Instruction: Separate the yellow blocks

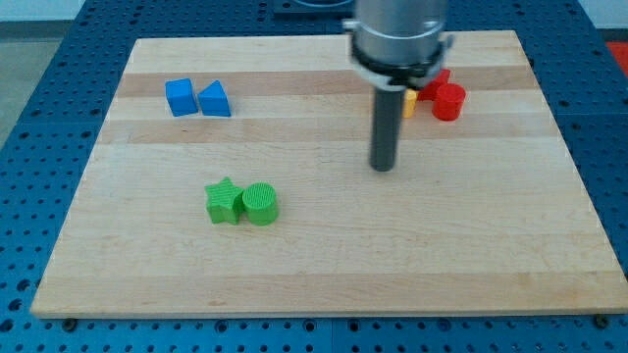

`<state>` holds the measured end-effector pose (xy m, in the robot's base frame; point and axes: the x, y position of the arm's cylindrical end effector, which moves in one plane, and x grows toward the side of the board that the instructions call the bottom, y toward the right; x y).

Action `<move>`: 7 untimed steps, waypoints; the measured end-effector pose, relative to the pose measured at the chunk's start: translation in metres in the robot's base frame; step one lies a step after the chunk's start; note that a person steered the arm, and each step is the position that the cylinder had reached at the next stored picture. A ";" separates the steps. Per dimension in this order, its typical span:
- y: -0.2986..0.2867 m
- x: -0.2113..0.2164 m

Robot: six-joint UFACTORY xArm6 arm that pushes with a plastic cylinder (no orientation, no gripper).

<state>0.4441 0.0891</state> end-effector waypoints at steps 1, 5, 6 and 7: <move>0.028 0.000; 0.025 -0.123; 0.003 -0.123; -0.022 -0.113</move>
<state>0.3310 0.0673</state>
